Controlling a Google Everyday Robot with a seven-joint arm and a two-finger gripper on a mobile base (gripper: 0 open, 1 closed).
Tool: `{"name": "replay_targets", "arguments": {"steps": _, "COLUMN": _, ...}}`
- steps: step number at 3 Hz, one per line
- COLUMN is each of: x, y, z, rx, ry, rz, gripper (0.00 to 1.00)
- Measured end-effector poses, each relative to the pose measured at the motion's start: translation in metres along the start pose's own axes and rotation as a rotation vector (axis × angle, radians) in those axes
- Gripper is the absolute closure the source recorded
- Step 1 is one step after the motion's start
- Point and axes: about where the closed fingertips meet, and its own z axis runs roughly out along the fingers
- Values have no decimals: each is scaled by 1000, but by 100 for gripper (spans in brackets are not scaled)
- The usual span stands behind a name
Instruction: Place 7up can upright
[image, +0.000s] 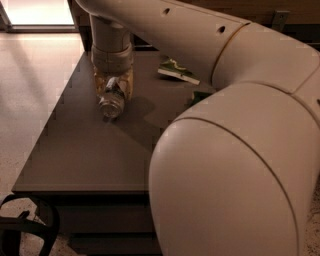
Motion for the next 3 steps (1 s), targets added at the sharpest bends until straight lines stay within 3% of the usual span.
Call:
{"name": "replay_targets", "arguments": {"steps": 2, "x": 2, "y": -30, "z": -72, "rx": -69, "ry": -272, "rz": -45, "gripper": 100}}
{"name": "replay_targets", "arguments": {"steps": 3, "x": -2, "y": -27, "z": -96, "rx": -150, "ry": -432, "rz": -159, "gripper": 100}}
